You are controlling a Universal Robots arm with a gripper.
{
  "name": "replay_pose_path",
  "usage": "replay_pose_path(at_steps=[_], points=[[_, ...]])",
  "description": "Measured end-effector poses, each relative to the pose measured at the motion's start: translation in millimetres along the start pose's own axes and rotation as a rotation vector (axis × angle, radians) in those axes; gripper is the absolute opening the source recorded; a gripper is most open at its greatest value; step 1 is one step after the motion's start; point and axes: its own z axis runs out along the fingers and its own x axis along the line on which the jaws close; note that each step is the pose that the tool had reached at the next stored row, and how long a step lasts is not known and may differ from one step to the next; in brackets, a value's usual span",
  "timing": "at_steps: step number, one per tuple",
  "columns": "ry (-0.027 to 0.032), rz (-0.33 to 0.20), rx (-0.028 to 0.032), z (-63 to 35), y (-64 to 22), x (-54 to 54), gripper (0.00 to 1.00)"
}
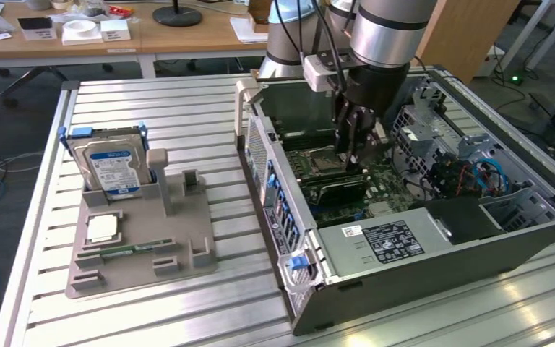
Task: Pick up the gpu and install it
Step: 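Press down on the gpu until it lock into place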
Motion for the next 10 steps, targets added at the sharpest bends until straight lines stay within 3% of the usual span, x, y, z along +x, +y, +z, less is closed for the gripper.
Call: replay_pose_path(at_steps=[2,6,8,10], points=[[0.0000,0.000,0.0000,0.0,0.0,0.0,0.38],[-0.0001,0.000,0.0000,0.0,0.0,0.0,0.26],[0.0000,0.000,0.0000,0.0,0.0,0.0,0.14],[0.0000,0.000,0.0000,0.0,0.0,0.0,0.11]])
